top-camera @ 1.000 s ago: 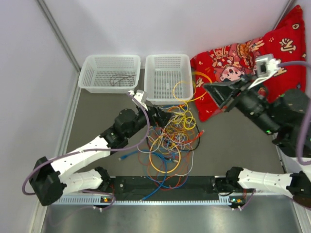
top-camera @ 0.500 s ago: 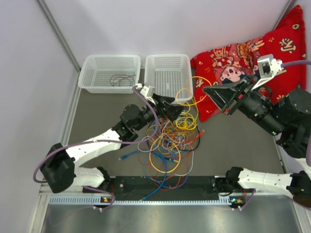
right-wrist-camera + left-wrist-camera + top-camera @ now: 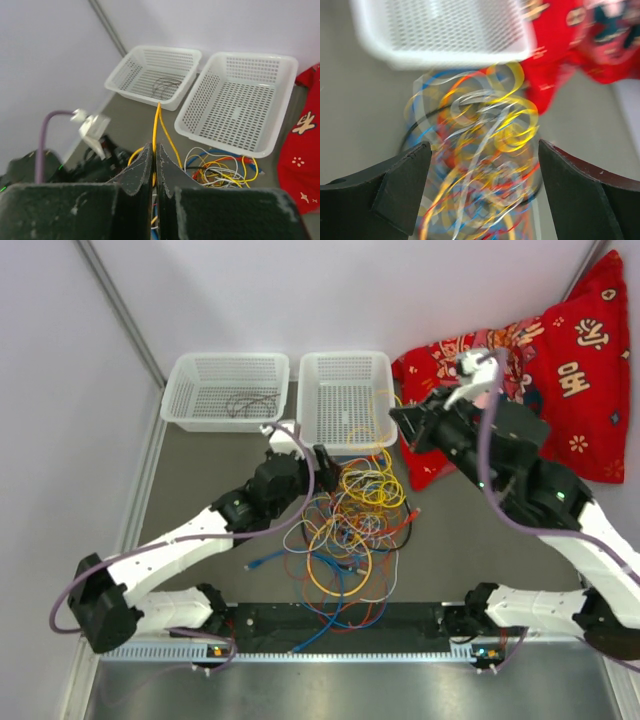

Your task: Untangle the cables

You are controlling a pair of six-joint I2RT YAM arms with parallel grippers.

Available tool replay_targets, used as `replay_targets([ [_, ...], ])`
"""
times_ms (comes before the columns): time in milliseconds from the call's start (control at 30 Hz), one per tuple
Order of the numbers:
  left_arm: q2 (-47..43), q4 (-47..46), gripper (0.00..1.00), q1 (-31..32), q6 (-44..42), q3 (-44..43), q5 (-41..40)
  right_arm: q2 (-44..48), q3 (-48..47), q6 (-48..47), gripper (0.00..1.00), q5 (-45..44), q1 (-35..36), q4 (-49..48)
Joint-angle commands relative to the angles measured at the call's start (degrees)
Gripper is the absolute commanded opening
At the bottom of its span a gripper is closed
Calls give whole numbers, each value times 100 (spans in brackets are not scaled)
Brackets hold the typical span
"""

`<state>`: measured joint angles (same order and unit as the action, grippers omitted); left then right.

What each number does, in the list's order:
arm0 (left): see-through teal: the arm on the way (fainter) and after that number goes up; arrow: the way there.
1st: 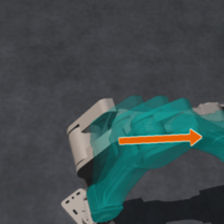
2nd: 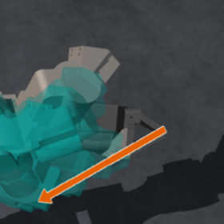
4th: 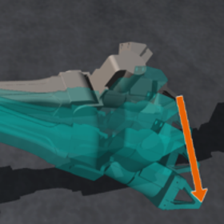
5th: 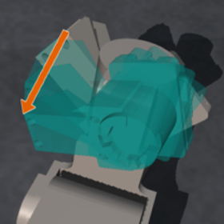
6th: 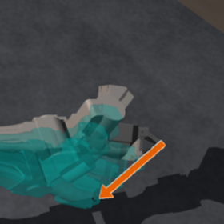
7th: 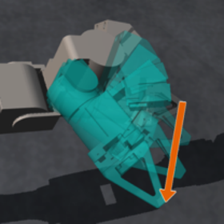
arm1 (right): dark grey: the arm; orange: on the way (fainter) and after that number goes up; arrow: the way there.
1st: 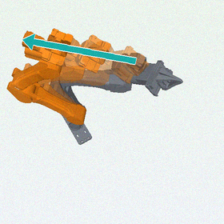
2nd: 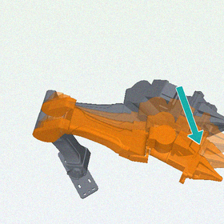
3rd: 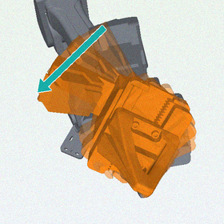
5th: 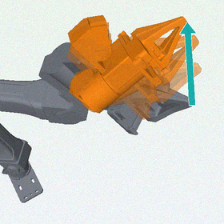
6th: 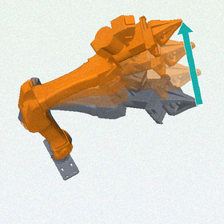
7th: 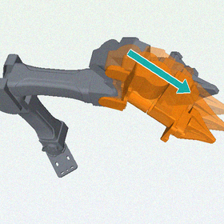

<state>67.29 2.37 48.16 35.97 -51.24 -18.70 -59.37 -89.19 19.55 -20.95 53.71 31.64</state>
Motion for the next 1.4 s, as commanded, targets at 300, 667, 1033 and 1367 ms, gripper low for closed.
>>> replay_targets([
  [300,-1569,2065,93,-17,649,914,-1452,-2278,-948,427,0,425,-1644,-1652],
  [667,-1429,1908,93,-35,640,1187,-1461,-4599,-2444,497,22,1241,-2383,-1074],
  [1033,-1165,1697,93,-35,561,1099,-1277,-3031,-349,673,82,742,-2321,-1467],
  [1367,-410,1512,93,-35,605,1038,-556,-1481,3731,1288,71,996,-2304,-2240],
])
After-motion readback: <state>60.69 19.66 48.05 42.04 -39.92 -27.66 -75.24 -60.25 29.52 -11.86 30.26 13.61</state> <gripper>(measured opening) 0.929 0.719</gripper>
